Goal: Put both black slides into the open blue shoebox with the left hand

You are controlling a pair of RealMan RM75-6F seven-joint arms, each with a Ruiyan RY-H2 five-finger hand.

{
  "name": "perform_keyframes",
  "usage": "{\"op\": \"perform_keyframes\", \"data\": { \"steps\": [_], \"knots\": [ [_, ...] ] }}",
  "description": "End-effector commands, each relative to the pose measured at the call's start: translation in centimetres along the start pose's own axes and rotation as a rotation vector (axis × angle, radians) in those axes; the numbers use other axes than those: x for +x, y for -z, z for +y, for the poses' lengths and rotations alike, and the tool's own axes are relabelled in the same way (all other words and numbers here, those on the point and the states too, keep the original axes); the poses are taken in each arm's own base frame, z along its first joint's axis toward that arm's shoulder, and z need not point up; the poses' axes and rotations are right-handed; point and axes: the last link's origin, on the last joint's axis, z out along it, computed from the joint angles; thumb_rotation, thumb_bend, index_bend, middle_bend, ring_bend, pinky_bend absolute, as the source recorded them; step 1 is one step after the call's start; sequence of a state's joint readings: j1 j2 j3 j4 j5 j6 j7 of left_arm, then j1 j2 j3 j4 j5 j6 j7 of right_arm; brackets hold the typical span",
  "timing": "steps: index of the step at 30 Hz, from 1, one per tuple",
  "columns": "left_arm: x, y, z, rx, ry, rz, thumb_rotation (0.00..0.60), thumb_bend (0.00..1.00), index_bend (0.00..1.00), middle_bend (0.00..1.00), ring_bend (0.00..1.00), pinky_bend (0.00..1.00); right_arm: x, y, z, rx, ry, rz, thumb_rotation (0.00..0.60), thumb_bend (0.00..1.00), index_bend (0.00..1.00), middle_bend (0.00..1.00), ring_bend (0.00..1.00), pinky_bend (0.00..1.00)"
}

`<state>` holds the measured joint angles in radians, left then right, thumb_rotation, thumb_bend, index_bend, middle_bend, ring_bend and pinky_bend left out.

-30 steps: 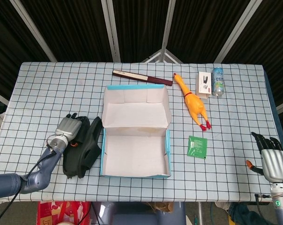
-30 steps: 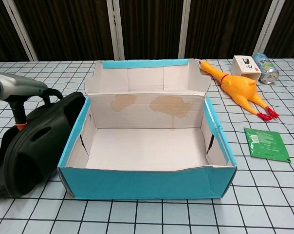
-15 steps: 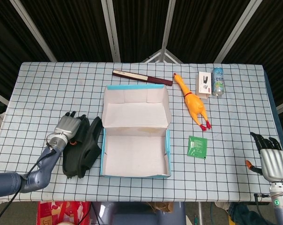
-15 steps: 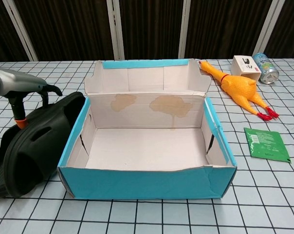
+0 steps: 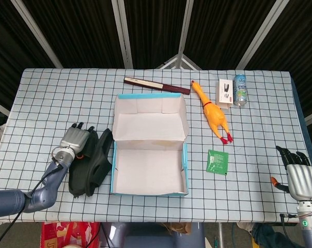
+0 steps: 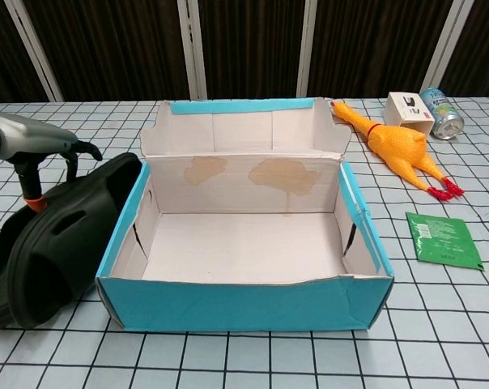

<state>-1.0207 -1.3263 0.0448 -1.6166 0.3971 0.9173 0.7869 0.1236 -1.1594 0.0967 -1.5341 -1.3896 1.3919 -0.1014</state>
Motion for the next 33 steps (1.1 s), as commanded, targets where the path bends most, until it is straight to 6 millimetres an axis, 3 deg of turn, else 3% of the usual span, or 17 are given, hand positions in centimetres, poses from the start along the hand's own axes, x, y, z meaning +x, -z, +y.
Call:
{"op": "perform_keyframes", "data": {
  "steps": [1,7,20,27,33],
  "knots": [
    [0.2,0.0,0.0,0.002,0.005,0.008,0.6,0.38,0.11,0.39,0.04,0.11,0.0,0.0,0.0,-0.002,-0.001,-0.004,0.6,0.23,0.13,0.19,0.24,0.15],
    [0.9,0.5,-0.4,0.009,-0.011,0.042,0.6,0.45,0.14,0.42,0.05,0.11,-0.1,0.0,0.0,-0.005,-0.001,-0.008,0.6,0.23,0.13,0.19,0.24,0.15],
    [3.5,3.6,-3.3,0.074,-0.091,0.114,0.6,0.47,0.15,0.44,0.05,0.11,0.1,0.3,0.0,-0.016,-0.007,-0.007,0.6,0.23,0.13,0.19,0.24,0.15],
    [8.2,6.6,-2.8,0.076,-0.208,0.292,0.6,0.46,0.18,0.44,0.05,0.11,0.2,0.4,0.0,-0.014,-0.019,-0.009,0.6,0.23,0.13,0.19,0.24,0.15],
    [12.4,9.7,0.3,0.018,-0.428,0.526,0.6,0.46,0.21,0.45,0.05,0.11,0.2,0.4,0.1,-0.011,-0.024,-0.011,0.6,0.23,0.13,0.19,0.24,0.15]
  ]
}}
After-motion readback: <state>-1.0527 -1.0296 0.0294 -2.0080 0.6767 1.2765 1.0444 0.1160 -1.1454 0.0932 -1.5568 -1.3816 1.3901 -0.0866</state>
